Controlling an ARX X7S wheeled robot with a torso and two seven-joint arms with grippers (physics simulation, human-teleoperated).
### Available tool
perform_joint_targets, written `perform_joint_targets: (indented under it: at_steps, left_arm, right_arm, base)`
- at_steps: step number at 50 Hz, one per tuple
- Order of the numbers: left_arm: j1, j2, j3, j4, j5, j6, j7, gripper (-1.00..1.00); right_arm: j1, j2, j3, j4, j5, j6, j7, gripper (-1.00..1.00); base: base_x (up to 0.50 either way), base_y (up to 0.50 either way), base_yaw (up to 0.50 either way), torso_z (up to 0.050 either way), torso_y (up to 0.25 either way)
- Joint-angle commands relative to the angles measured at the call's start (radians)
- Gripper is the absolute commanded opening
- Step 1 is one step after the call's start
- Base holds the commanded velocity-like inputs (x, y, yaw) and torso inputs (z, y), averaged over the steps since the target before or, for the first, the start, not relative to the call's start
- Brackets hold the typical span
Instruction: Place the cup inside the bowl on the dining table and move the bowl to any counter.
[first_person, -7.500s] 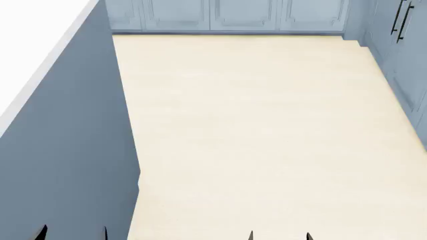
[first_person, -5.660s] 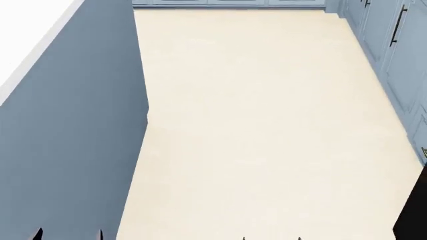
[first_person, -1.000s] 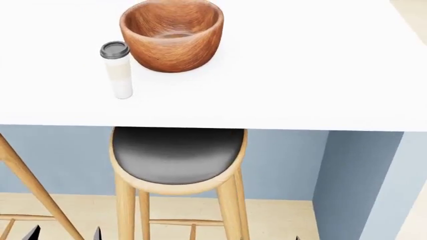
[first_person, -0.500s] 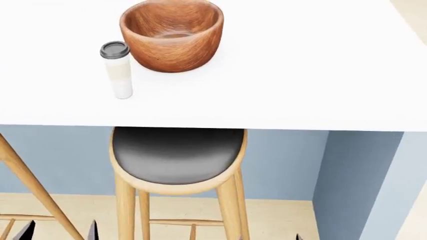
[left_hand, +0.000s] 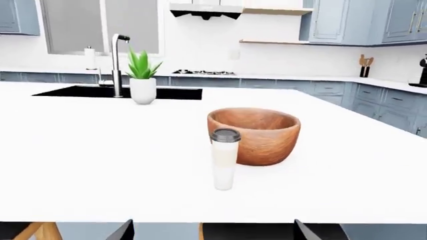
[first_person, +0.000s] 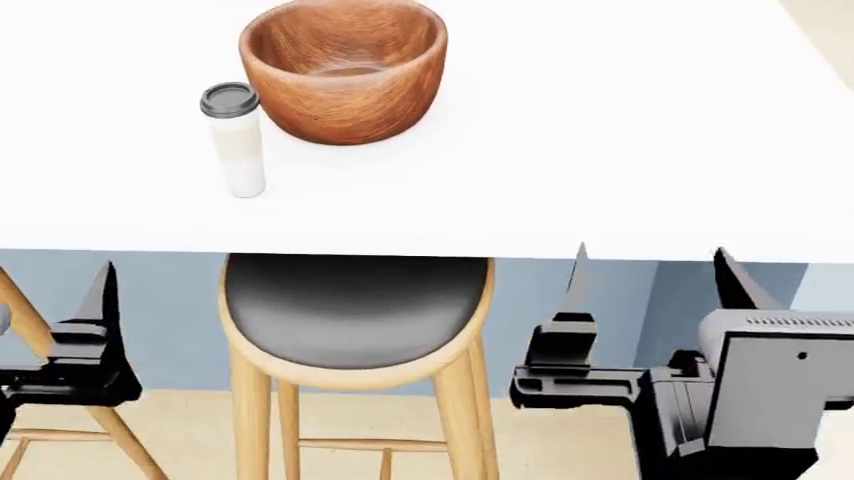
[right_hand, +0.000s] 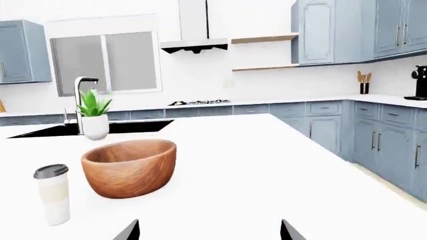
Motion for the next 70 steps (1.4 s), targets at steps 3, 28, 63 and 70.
perform_joint_targets:
  at_steps: [3, 28, 63, 70]
  left_arm:
    - [-0.258, -0.159, -0.197, 0.01, -0.325, -0.351, -0.062, 1.0]
    - [-0.38, -0.238, -0.171, -0.115, -0.337, -0.388, 0.004, 1.0]
    - [-0.402, -0.245, -0.16, -0.098, -0.357, -0.382, 0.009, 1.0]
    - [-0.399, -0.244, -0.16, -0.095, -0.36, -0.381, 0.006, 1.0]
  right_arm:
    - [0.275, 0.137, 0.112, 0.005, 0.197, 0.234, -0.005, 1.0]
    - [0.406, 0.185, 0.068, 0.152, 0.153, 0.292, -0.009, 1.0]
    - [0.346, 0.185, 0.13, 0.157, 0.198, 0.261, -0.015, 1.0]
    - [0.344, 0.182, 0.126, 0.158, 0.198, 0.256, -0.019, 1.0]
  base:
    - [0.0, 0.0, 0.0, 0.0, 0.0]
    - [0.07, 0.1, 0.0, 0.0, 0.0]
    - [0.46, 0.09, 0.0, 0.0, 0.0]
    - [0.5, 0.0, 0.0, 0.0, 0.0]
